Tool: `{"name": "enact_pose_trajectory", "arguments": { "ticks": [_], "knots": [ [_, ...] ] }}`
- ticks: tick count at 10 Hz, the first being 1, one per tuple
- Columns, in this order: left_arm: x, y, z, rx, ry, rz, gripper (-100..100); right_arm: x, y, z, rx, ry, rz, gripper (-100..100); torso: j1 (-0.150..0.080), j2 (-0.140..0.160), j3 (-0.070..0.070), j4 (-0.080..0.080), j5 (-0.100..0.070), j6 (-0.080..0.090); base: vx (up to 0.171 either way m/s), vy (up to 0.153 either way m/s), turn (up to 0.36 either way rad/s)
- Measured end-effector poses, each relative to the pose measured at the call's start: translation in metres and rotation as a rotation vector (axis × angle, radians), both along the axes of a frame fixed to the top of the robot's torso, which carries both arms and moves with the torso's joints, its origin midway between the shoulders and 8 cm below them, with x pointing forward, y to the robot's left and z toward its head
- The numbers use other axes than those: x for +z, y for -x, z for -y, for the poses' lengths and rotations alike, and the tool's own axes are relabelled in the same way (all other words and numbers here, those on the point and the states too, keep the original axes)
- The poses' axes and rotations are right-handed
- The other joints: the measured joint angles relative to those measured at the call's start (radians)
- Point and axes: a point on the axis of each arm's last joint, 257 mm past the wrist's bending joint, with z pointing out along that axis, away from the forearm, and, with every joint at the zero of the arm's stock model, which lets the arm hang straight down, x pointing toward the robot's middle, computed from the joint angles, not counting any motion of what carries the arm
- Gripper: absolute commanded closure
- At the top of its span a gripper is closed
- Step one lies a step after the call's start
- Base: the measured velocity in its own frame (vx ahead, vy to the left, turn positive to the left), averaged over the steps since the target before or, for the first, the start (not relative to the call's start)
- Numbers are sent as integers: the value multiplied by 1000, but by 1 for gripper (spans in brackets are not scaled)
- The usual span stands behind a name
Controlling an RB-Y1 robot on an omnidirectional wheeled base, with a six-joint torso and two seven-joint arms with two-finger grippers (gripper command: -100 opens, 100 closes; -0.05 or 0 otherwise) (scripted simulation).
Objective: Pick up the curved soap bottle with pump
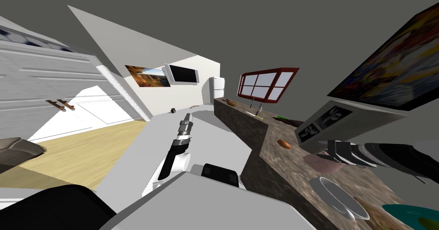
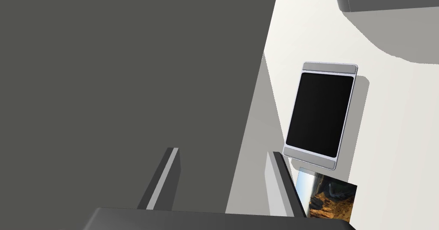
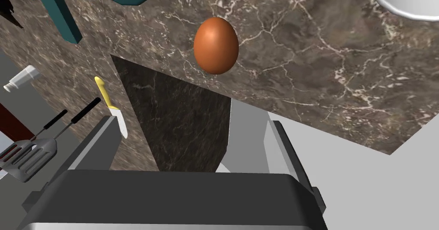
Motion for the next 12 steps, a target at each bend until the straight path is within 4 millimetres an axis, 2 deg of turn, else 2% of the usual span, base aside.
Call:
{"name": "enact_pose_trajectory", "arguments": {
  "ticks": [4, 7, 9, 12],
  "knots": [
    [0, 0, 0, 0, 0, 0, 0, -8, 8, 4, -7, 4, -22, -100, 1, 1, 1, 0, 0, 0, 0, -2, 16],
    [0, 0, 0, 0, 0, 0, 0, 5, 14, 26, -16, 75, -51, -100, -2, 0, 0, 0, -1, 0, 9, -31, 41],
    [0, 0, 0, 0, 0, 0, 0, 15, 13, 29, -11, 100, -55, -100, -1, 0, 0, 0, 0, 0, 0, -9, 0],
    [0, 0, 0, 0, 0, 0, 0, 8, 20, 30, -21, 91, -67, -100, 1, 1, 1, 0, 0, 0, 2, -15, 23]
  ]
}}
